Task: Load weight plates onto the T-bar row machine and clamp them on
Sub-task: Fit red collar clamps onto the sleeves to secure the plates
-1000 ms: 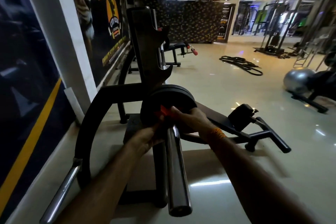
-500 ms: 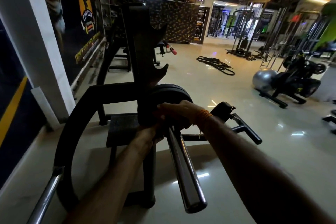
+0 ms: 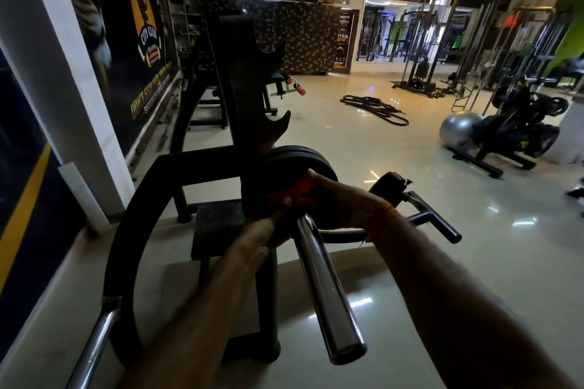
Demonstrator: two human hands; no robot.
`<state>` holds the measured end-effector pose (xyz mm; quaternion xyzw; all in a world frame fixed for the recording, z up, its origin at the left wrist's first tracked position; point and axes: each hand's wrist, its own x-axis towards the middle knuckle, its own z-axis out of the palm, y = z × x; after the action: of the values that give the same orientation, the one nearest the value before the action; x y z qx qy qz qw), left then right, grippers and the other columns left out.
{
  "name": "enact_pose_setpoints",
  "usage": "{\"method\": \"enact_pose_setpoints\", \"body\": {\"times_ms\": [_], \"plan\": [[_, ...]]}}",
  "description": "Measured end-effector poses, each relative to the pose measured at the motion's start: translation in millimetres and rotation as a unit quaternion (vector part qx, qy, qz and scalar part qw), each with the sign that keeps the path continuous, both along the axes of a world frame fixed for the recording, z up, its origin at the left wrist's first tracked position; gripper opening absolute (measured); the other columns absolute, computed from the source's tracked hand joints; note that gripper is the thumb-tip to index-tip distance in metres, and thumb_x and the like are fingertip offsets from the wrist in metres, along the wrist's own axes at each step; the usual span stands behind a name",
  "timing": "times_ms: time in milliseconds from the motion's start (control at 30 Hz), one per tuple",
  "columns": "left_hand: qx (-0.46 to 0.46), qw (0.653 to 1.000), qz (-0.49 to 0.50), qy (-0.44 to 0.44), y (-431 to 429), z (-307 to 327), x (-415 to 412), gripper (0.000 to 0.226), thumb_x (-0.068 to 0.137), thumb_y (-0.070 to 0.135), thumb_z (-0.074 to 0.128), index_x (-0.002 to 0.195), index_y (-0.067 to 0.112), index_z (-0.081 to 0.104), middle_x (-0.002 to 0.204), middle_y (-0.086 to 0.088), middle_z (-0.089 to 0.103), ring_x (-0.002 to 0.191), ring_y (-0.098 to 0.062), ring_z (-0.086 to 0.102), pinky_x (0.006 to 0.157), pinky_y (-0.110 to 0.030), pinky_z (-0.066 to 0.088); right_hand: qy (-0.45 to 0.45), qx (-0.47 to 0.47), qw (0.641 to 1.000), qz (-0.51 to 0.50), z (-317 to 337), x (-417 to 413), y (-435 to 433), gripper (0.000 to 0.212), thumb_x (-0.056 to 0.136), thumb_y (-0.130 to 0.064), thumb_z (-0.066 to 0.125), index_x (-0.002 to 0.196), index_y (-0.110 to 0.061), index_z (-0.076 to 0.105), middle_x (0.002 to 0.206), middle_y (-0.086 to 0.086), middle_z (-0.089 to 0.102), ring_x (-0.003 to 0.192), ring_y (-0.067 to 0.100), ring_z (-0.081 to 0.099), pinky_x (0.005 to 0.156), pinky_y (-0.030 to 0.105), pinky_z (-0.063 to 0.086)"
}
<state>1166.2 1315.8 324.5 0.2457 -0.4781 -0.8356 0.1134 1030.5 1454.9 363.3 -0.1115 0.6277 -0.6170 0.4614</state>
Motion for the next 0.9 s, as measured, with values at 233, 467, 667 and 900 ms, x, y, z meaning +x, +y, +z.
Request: {"method": "enact_pose_setpoints", "body": {"times_ms": [233, 467, 667, 900], "plan": [[-0.04, 0.999, 0.019, -0.031, -5, -5, -8, 0.036, 0.088, 0.023, 0.073, 0.116, 0.002, 0.064, 0.099, -0.015, 0.072, 0.08, -0.023, 0.07, 0.069, -0.032, 0.061, -0.063, -0.048, 0.994, -0.081, -24, -3, 0, 0.065, 0.079, -0.032, 0.082, 0.129, 0.006, 0.064, 0.107, 0.018, 0.073, 0.096, 0.028, 0.075, 0.086, 0.04, 0.062], [-0.046, 0.998, 0.022, -0.041, -3, -5, -6, 0.035, 0.087, 0.023, 0.074, 0.114, 0.003, 0.064, 0.099, -0.014, 0.072, 0.083, -0.025, 0.07, 0.072, -0.034, 0.061, -0.032, -0.058, 0.989, -0.134, -43, -11, -6, 0.084, 0.064, -0.036, 0.095, 0.132, 0.001, 0.06, 0.127, 0.021, 0.068, 0.116, 0.033, 0.067, 0.102, 0.049, 0.053], [-0.068, 0.996, 0.015, -0.058, 0, -2, -2, 0.073, 0.063, 0.046, 0.083, 0.121, 0.005, 0.064, 0.106, -0.015, 0.075, 0.099, -0.031, 0.072, 0.096, -0.052, 0.055, 0.037, -0.02, 0.985, -0.165, -30, 4, -5, 0.05, 0.089, -0.035, 0.075, 0.121, 0.003, 0.064, 0.101, 0.017, 0.073, 0.09, 0.029, 0.072, 0.078, 0.04, 0.059], [-0.172, 0.981, 0.005, -0.09, 16, 5, 17, 0.063, 0.088, 0.056, 0.063, 0.129, 0.008, 0.059, 0.116, -0.009, 0.069, 0.094, -0.02, 0.064, 0.076, -0.034, 0.049, 0.202, 0.074, 0.964, -0.158, -18, 26, -4, 0.042, 0.092, -0.05, 0.068, 0.104, -0.01, 0.066, 0.111, 0.016, 0.073, 0.104, 0.032, 0.07, 0.092, 0.051, 0.057]]}}
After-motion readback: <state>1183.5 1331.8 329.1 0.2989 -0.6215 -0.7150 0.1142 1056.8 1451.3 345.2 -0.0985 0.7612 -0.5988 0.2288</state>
